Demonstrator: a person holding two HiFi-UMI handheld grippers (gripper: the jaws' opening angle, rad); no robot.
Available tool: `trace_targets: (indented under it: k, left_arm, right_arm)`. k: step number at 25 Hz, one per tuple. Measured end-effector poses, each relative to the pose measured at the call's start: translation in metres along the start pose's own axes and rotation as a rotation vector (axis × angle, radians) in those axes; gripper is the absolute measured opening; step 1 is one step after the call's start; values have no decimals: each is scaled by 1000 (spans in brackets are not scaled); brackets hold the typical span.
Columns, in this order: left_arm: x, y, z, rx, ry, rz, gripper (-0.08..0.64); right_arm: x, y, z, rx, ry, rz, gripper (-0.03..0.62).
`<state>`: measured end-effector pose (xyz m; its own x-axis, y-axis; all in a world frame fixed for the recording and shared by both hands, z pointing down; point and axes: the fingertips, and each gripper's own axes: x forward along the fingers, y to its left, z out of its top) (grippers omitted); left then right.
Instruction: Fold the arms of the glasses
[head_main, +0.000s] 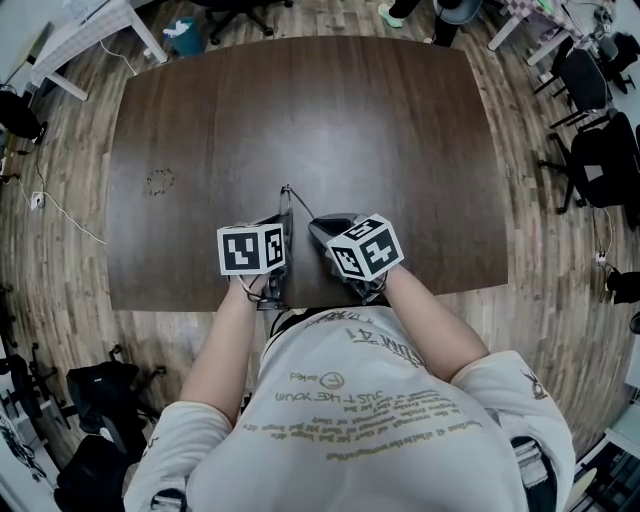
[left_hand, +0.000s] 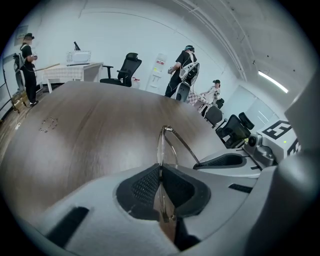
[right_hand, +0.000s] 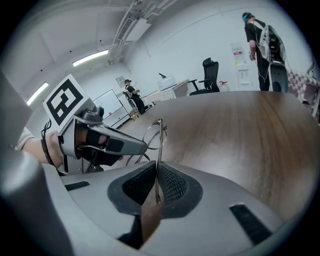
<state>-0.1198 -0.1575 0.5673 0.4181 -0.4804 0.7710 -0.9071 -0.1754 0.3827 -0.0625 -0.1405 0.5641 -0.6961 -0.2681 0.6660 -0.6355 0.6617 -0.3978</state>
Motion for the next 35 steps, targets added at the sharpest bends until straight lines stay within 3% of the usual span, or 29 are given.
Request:
trace_targets:
  k: [14, 30, 33, 35]
  left_arm:
    - [1, -7, 1, -11, -2, 6, 31]
    - [5, -6, 8, -13, -6, -12, 31]
    - [5, -4, 10, -17, -7, -7, 31]
    - [4, -1, 10, -20, -9, -5, 31]
  right_arm:
    - [15, 17, -6, 108, 9, 102, 32]
    - [18, 21, 1, 101, -7, 206, 35]
    - [17, 22, 3, 105, -18, 217, 101]
    - [17, 21, 5, 116, -30, 208, 101]
